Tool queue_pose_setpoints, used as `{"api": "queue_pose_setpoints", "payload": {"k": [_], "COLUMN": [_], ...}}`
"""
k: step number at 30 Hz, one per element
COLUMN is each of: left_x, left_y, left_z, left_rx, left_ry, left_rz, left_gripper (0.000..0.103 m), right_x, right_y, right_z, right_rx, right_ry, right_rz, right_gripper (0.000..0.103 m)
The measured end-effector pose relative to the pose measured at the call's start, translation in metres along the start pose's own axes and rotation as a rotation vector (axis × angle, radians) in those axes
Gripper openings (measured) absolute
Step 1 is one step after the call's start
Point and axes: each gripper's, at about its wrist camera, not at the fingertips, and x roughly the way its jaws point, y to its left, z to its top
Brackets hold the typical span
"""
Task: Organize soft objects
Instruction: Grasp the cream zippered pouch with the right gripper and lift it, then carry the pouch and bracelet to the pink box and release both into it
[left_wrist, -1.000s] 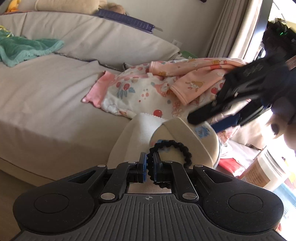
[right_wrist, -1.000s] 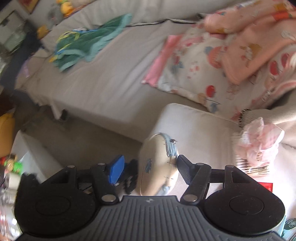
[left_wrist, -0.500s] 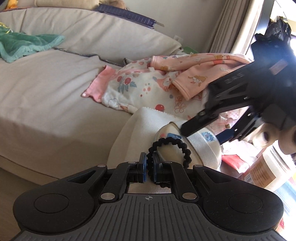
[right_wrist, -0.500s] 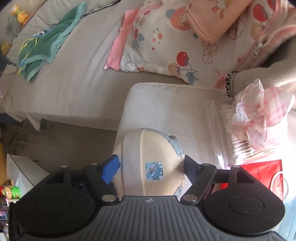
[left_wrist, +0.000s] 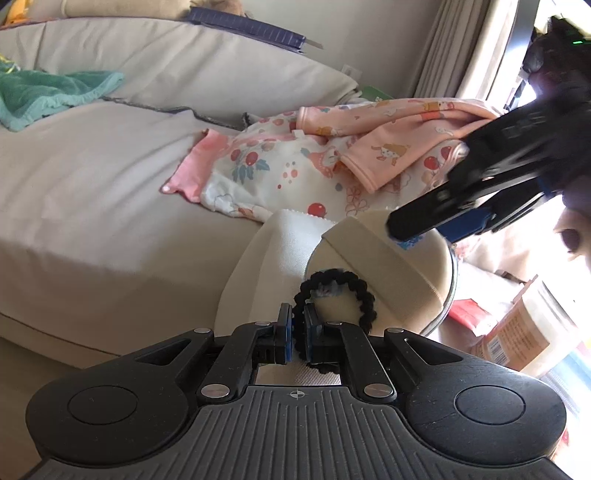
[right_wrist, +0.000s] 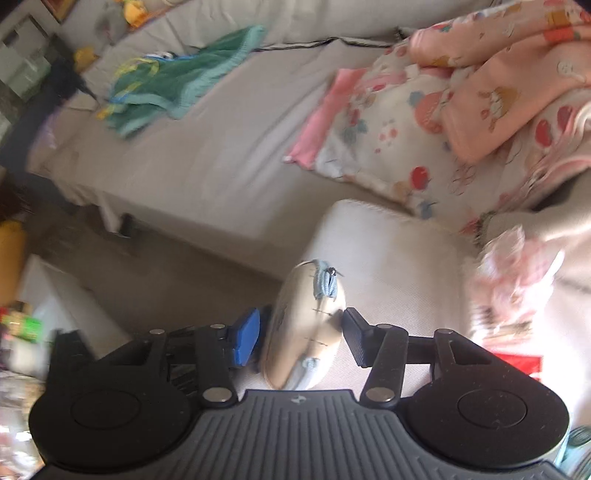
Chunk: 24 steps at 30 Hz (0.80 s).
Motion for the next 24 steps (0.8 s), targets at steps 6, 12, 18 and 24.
{"api": "queue_pose_setpoints", "payload": {"k": [6, 12, 18, 24], "left_x": [0.002, 0.004, 0.007, 0.006], "left_y": [0.005, 0.007, 0.006, 0.008], "left_z": [-0.003, -0.001, -0.001, -0.001], "left_rx": [-0.001, 0.006, 0.014, -0.009], "left_ry": [-0.001, 0.002, 0.000, -0.004], "left_rz": [-0.012, -0.023, -0.028, -0.031], "left_gripper": [0.007, 0.008, 0.008, 0.009], "right_x": [0.007, 0.001, 0.034, 0.055], "right_y": [-0.037, -0.019, -0.023, -0.004], "right_z": [0.004, 0.003, 0.004, -0.007], "right_rx": [0.166, 0.027, 0.102, 0.127], "right_ry": [-0.013, -0.014, 0.155, 0.203], "right_rz": [0.161, 0.188, 0.152, 0.162], "right_gripper": [0.054, 0.068, 0.049, 0.044]}}
